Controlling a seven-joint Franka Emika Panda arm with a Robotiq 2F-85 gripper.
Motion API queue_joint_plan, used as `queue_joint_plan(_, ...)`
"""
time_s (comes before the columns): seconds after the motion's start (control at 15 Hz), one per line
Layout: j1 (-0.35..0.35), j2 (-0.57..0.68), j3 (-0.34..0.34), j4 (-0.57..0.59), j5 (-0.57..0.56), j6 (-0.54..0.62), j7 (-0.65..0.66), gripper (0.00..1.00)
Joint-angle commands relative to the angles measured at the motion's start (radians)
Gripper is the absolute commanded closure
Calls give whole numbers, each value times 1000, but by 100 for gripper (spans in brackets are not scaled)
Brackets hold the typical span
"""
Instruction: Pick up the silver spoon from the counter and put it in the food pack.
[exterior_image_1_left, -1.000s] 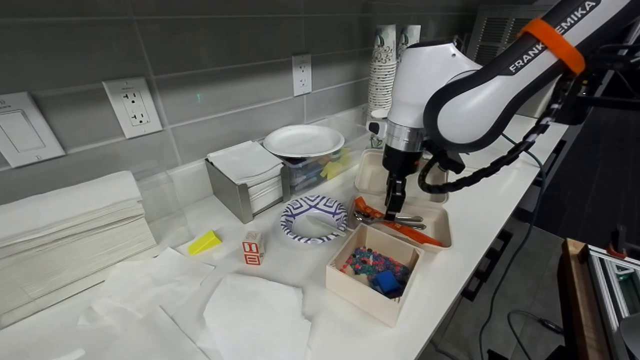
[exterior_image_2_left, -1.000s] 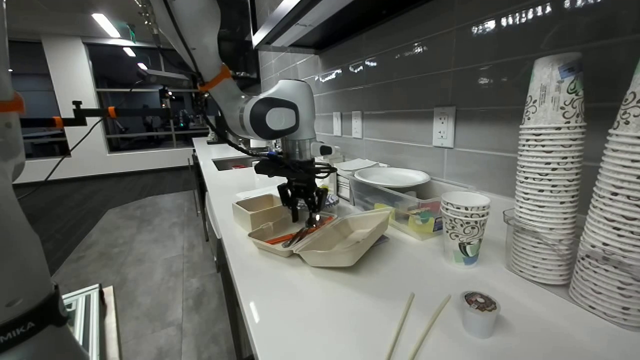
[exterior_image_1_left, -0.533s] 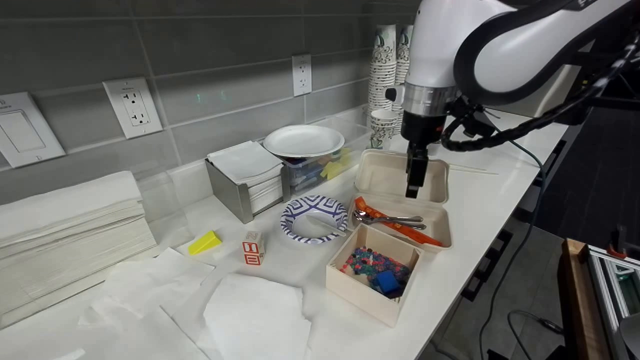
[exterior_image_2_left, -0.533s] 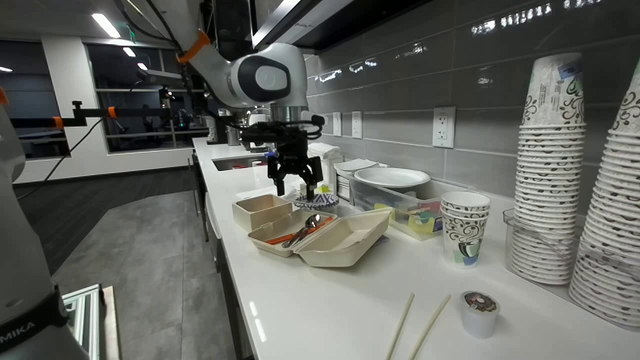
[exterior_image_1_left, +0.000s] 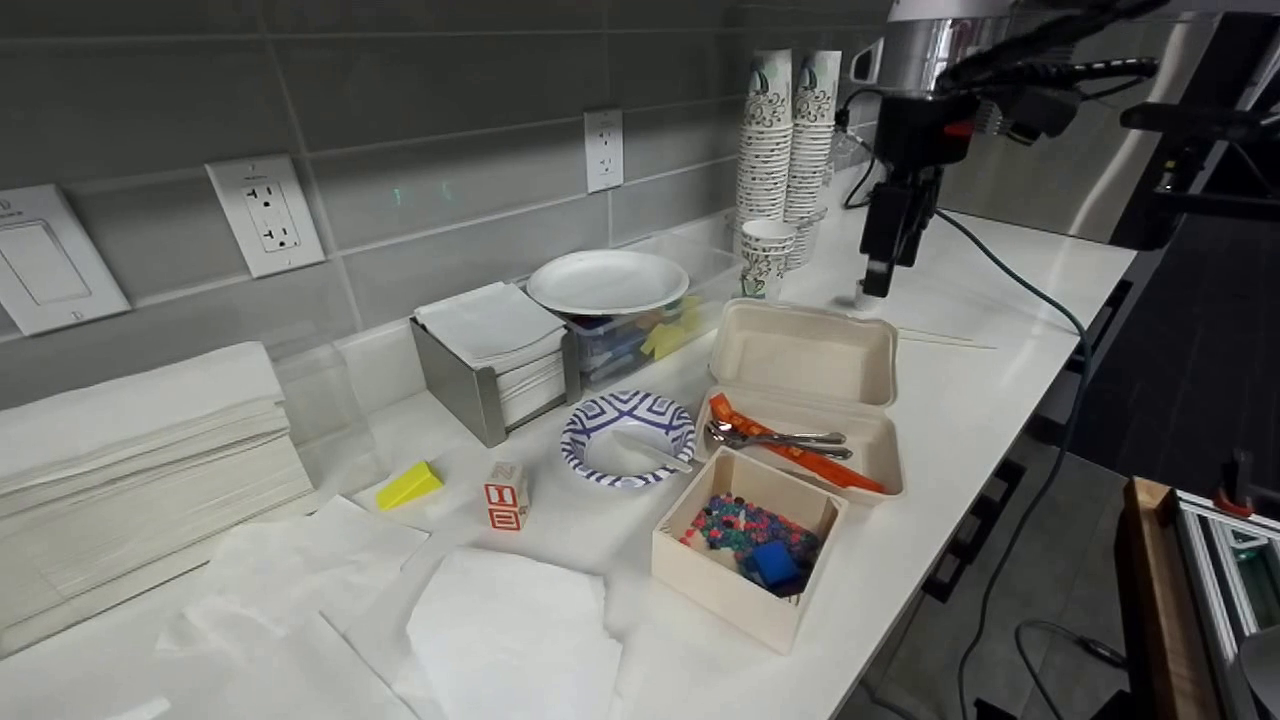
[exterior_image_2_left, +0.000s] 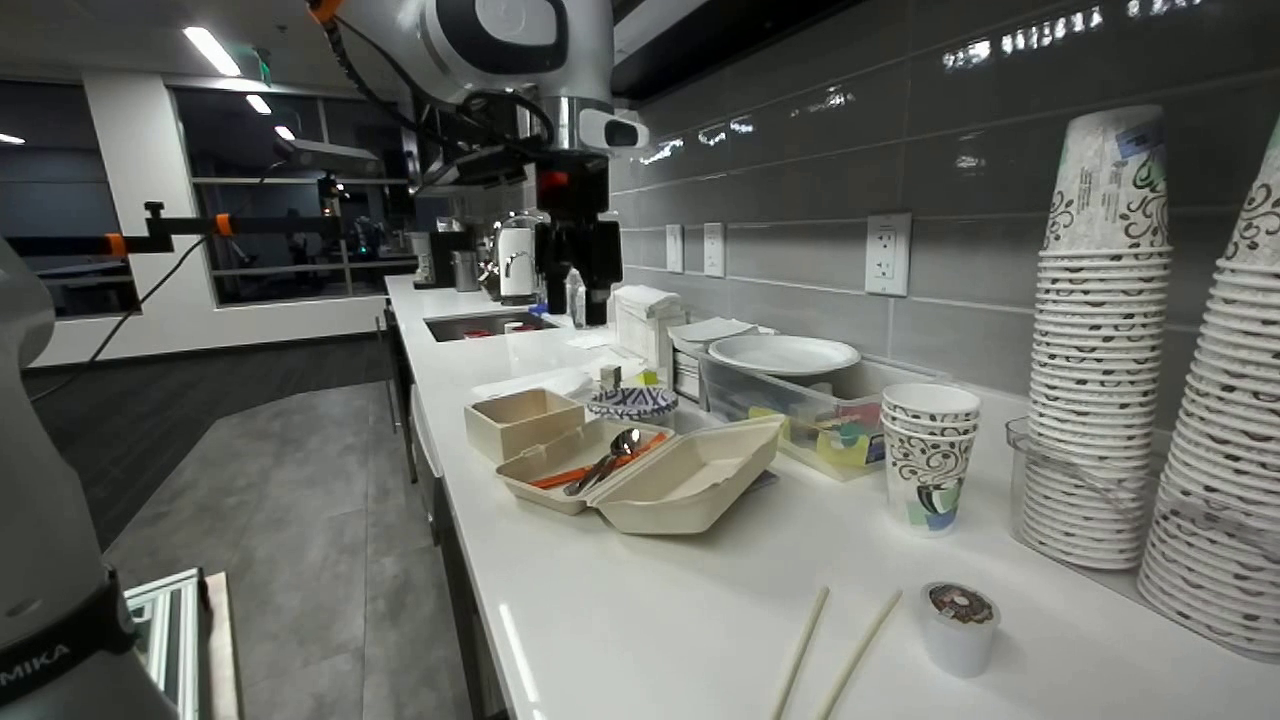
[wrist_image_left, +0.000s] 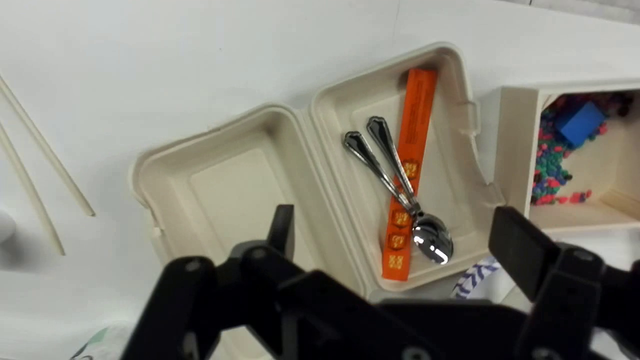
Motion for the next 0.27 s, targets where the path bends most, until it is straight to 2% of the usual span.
queue_joint_plan(0.0,-9,-14,-5,5,3,-2,15,0)
queue_joint_plan(0.2,-17,-29,-10,5,6,-2,34,0)
